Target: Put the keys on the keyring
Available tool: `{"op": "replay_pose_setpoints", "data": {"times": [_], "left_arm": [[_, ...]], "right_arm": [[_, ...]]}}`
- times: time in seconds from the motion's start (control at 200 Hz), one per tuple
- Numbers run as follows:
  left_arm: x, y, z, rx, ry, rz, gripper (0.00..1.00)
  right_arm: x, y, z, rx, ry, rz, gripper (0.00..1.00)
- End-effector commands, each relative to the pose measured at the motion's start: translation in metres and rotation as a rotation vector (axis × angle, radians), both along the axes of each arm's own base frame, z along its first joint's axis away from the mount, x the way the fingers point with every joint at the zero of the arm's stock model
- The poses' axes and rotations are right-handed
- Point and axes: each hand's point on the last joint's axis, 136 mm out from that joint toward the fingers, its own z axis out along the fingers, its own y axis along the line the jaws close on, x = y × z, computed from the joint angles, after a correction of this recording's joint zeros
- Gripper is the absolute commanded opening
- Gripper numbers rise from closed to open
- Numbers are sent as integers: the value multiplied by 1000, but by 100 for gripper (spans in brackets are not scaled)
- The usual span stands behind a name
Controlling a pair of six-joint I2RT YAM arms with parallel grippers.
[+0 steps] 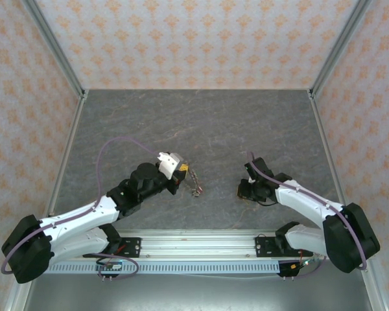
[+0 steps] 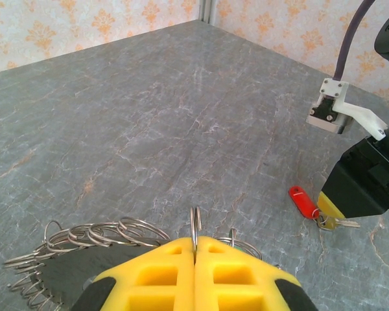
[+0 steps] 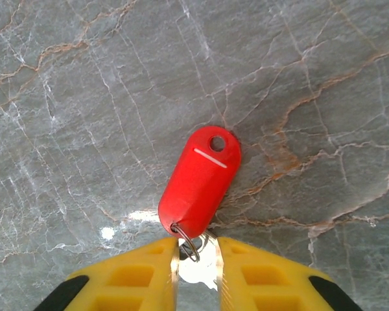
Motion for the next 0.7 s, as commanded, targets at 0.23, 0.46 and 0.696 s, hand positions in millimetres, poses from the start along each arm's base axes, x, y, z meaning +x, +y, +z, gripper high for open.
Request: {"op": "replay_pose_setpoints", "data": {"times": [0.23,0.46,0.696], "left_arm": [[1,-4,14,-54,-37,-2,0],[1,-4,11,-50,-33,3,0],[2,-4,10,-49,-30,4,0]], "right_arm": [[0,5,-4,17,3,9,20],[0,4,-8,10,20,3,17],[0,5,-11,2,37,7,17]]}}
